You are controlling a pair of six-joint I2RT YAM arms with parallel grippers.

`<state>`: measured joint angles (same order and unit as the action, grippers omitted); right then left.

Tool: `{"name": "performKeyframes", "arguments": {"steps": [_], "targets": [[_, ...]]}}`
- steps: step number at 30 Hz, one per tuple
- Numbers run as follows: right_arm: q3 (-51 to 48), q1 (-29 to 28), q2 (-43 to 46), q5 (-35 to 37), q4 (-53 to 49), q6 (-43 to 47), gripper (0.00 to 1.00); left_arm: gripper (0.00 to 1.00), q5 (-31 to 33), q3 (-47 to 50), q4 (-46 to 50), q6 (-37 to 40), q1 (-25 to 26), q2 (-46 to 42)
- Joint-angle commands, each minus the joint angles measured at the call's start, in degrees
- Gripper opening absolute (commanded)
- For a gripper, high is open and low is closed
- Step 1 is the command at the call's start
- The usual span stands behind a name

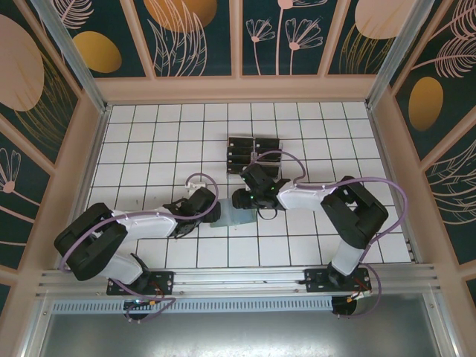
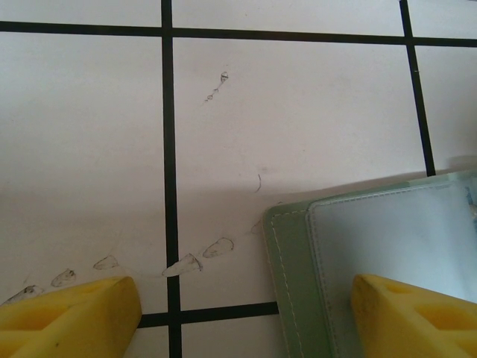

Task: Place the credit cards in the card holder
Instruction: Flip over the card slot on the card holder.

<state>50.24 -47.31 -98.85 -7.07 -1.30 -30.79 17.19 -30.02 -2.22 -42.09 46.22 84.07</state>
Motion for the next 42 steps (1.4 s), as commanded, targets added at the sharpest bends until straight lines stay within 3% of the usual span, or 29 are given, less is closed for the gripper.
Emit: {"name": "performKeyframes", "arguments": {"steps": [1, 8, 21, 32, 42], "targets": [[-2.09, 0.20, -1.21, -4.86, 4.61, -2.94, 0.42, 0.77, -1.18, 1.01, -1.27, -0.34, -0.64, 3.29], [-4.90, 0.99, -0.83, -10.26, 11.73, -7.94, 0.42, 0.77, -1.28, 0.93, -1.65, -0.08, -0.68, 3.32], [-5.63, 1.08, -0.09, -13.41, 16.06, -11.25, 0.42, 0.77, -0.74, 0.97, -1.55, 0.10, -0.65, 1.97], [-6.12, 1.08, -0.51, -13.58, 17.12, -12.27, 0.42, 0.78, 2.45, 1.09, 0.81, 1.05, -0.62, -6.58], [-5.50, 0.99, -1.65, -14.11, 18.09, -13.11, 0.42, 0.77, -2.84, 4.73, -4.14, 4.58, -0.60, -14.61]]}}
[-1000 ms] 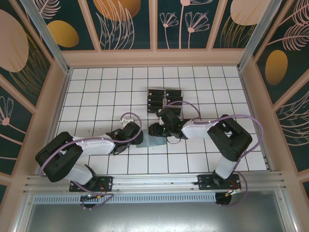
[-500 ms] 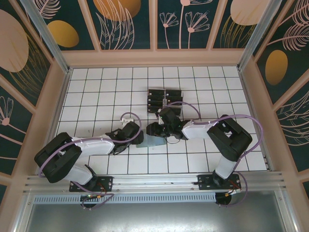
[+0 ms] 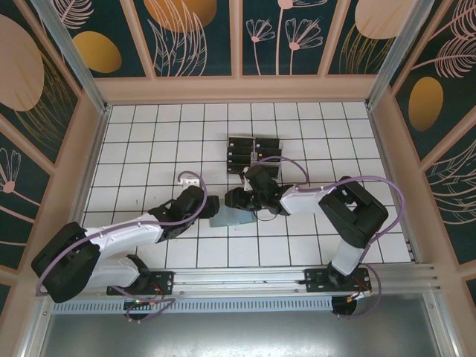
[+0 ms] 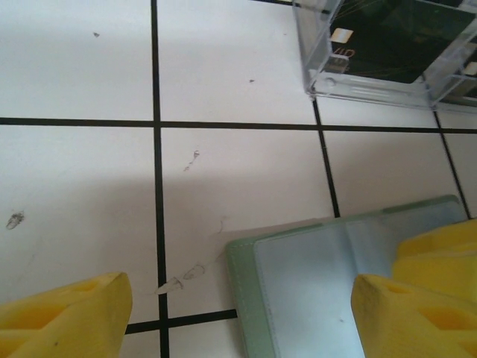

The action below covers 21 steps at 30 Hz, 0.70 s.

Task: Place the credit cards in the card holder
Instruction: Flip over the card slot on the card holder.

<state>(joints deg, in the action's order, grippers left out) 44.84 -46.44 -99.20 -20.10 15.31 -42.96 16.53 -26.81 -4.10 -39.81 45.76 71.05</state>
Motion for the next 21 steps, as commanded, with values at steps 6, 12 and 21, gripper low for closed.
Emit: {"name": "performKeyframes", "arguments": {"steps": [6, 12, 21], "targets": [[0.03, 0.12, -1.96, -1.08, 1.65, -1.52, 0.42, 0.76, -6.36, 4.88, -4.96, 3.66, -0.16, -5.47], [0.10, 0.02, -2.21, -1.16, 2.07, -1.94, 0.42, 0.75, -11.92, 7.47, -6.81, 5.15, -0.22, -8.61], [0.34, 0.00, -2.93, -1.30, 2.29, -2.47, 0.42, 0.75, -12.49, 5.81, -8.47, 7.37, 3.88, -4.52]]}}
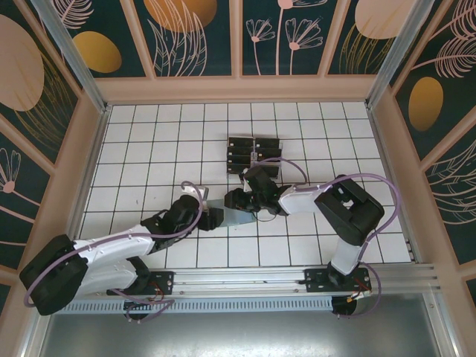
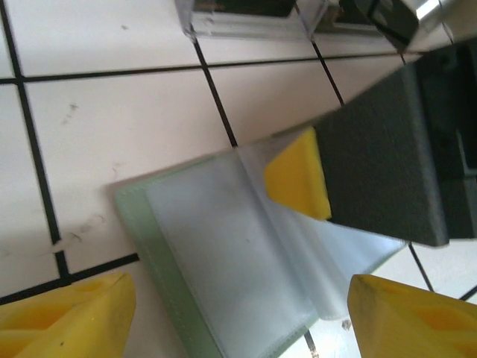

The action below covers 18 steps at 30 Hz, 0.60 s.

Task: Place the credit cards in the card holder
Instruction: Flip over the card slot on the card holder.

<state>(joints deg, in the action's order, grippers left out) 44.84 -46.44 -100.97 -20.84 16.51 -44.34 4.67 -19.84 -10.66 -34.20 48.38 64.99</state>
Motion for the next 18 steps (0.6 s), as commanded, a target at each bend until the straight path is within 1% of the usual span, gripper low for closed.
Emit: {"name": "performKeyframes", "arguments": {"steps": [1, 7, 18], "targets": [[0.33, 0.03, -1.16, -0.65, 1.09, -1.12, 0.42, 0.75, -0.39, -1.39, -2.06, 1.85, 1.72, 2.19], [0.15, 0.03, -0.89, -0.70, 1.19, -1.17, 0.42, 0.75, 2.66, -1.82, -2.61, 1.13, 2.24, 3.99], [-0.09, 0.02, -0.54, -1.04, 1.54, -1.43, 0.42, 0.75, 2.72, -2.97, -4.75, 1.95, 2.72, 6.33]]}}
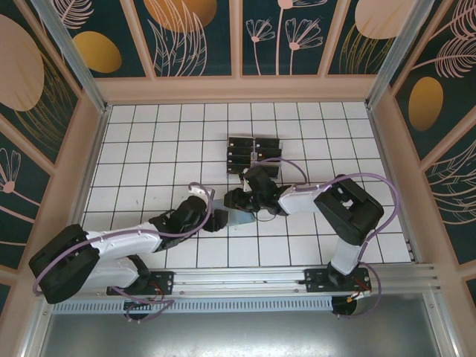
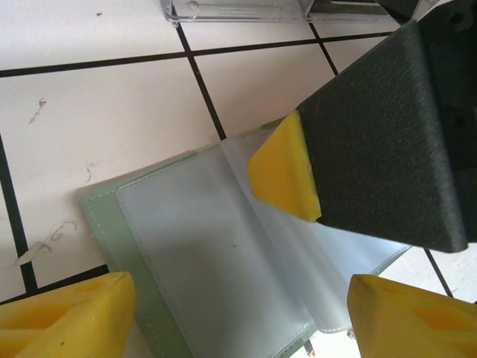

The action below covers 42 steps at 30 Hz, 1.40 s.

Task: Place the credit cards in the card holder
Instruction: Flip over the card slot on the card holder.

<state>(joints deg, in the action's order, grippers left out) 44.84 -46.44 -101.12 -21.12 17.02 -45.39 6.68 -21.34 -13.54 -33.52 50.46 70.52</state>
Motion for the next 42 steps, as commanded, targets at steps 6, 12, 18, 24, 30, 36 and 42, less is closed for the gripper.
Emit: {"name": "performKeyframes", "arguments": {"steps": [6, 12, 18, 24, 30, 36, 42], "targets": [[-0.41, 0.03, -0.44, -0.85, 1.75, -0.79, 0.42, 0.75, 1.30, -2.47, -2.23, 2.40, 2.06, 4.06], [-0.63, 0.02, -0.37, -1.16, 2.03, -0.90, 0.42, 0.74, 4.89, -2.56, -2.77, 0.73, 2.98, 7.74], [-0.45, 0.03, -0.13, -1.36, 1.97, -0.91, 0.42, 0.74, 9.17, -2.43, -1.14, -1.45, 3.06, 10.15], [-0.28, 0.20, 1.01, -1.56, 2.00, -1.02, 0.42, 0.74, 9.35, -1.36, -1.97, -2.12, 3.05, 11.04], [-0.63, 0.80, 5.03, 0.06, 0.69, -1.09, 0.42, 0.74, 9.14, -0.47, -2.88, -2.58, 3.08, 11.04], [-2.00, 1.17, 6.68, 1.52, -0.58, -0.76, 0.42, 0.74, 8.96, 0.07, -3.47, -2.82, 3.07, 10.96], [-4.36, 1.28, 8.01, 3.19, -0.58, -1.13, 0.42, 0.74, 8.93, 0.42, -3.61, -2.81, 3.07, 10.70]]}}
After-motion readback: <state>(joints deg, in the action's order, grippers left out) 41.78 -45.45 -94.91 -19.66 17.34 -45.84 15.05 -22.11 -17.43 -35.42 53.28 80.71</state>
